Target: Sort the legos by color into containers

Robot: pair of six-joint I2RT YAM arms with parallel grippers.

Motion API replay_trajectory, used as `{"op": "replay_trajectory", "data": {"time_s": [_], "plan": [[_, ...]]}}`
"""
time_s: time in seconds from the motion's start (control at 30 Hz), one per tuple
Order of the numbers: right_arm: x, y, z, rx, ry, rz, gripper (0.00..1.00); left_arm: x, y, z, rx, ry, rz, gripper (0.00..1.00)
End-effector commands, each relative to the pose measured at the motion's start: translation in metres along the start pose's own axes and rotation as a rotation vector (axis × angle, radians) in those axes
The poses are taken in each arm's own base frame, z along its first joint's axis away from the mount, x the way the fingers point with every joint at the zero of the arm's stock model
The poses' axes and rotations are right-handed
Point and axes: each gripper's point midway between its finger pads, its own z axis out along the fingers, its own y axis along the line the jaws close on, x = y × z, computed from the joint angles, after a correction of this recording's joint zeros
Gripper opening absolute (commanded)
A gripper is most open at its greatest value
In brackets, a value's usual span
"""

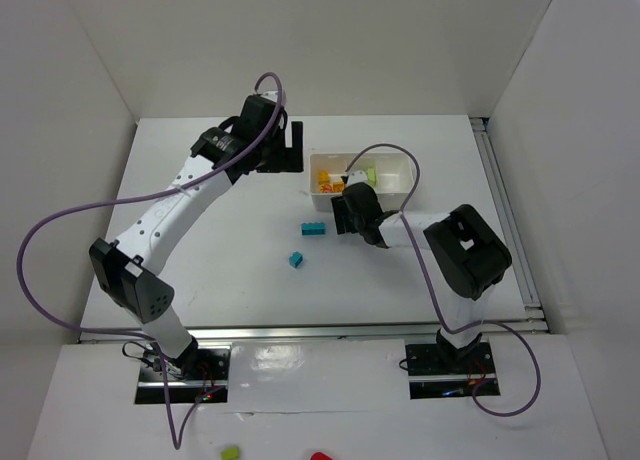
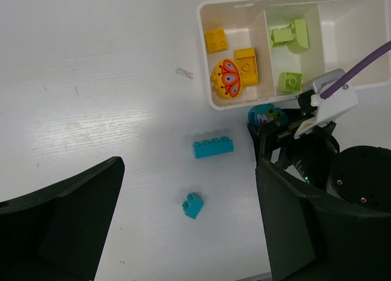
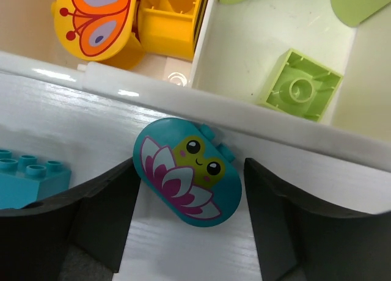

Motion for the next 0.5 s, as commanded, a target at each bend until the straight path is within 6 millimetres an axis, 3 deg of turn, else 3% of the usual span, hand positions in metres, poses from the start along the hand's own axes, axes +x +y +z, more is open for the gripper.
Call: {"op": "replay_trajectory", "data": {"time_s": [0.0,0.23,0.37,0.43,0.47], "plan": [[-0.020,0.005,0.005,-0.024,-0.050,-0.006,0.72,-0.008,-0.001,-0.004,0.003,-0.024,-0.013,0.98],[-0.033,0.008,-0.009,-0.038,-0.075,-0.005,0.58,-0.004,-0.004,0.000,0.016,-0.006,-0.010,0.98],[-0.050,0.008,-0.033,-0.036,-0.117,0.020,0.55,-0.004,-0.004,0.000,0.016,-0.006,-0.010,0.98],[-0.045,0.006,-0.042,-0.023,-0.107,0.021,0.54,-0.004,-0.004,0.000,0.016,-0.006,-0.010,0.98],[-0.056,0.006,-0.052,-0.030,-0.135,0.042,0.54,-0.004,-0.004,0.000,0.016,-0.006,-0.010,0.98]]}}
